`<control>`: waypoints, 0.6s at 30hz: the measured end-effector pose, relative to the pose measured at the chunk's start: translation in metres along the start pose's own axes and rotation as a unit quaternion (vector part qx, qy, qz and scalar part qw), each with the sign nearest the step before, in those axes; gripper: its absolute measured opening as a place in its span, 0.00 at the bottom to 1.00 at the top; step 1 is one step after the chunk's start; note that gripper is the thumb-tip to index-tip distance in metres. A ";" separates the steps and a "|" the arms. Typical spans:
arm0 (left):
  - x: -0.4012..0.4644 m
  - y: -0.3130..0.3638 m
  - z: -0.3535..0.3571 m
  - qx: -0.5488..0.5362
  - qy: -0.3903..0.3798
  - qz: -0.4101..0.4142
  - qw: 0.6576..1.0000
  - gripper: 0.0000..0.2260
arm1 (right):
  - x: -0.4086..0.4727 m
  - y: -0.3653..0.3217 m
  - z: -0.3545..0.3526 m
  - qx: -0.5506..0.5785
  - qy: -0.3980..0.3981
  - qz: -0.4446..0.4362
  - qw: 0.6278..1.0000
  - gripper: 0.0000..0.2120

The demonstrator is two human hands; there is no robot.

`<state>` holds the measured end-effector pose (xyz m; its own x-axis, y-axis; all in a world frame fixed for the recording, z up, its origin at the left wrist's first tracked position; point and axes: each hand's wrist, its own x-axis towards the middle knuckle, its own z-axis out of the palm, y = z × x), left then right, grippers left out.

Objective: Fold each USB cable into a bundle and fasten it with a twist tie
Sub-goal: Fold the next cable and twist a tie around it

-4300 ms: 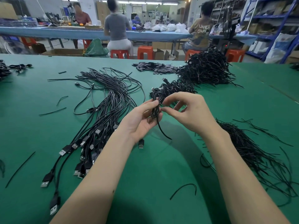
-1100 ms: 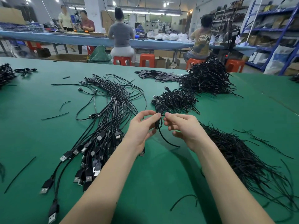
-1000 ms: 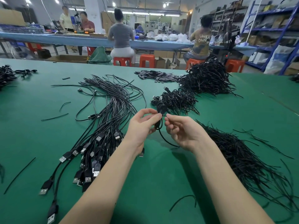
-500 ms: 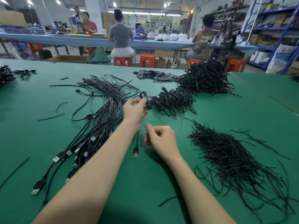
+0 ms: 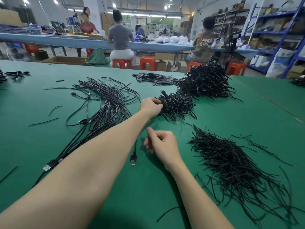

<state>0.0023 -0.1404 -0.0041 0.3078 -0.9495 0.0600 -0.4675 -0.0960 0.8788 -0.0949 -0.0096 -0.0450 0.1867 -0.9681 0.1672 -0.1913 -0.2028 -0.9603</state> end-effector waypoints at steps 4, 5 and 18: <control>-0.025 -0.001 -0.011 -0.072 0.025 0.011 0.997 0.06 | 0.001 0.000 -0.002 0.002 0.008 0.005 1.000 0.25; -0.037 -0.002 -0.015 -0.111 0.014 0.008 0.994 0.04 | 0.002 0.000 -0.002 0.003 0.011 0.005 1.000 0.25; -0.121 -0.034 -0.063 -0.191 -0.025 0.048 0.980 0.12 | -0.003 -0.008 -0.007 -0.155 -0.117 -0.063 0.979 0.10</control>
<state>0.0331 -0.0031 -0.0118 0.2318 -0.9631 0.1367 -0.1459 0.1045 0.9838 -0.1008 -0.0058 -0.0359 0.4362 -0.8799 0.1887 -0.4292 -0.3877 -0.8157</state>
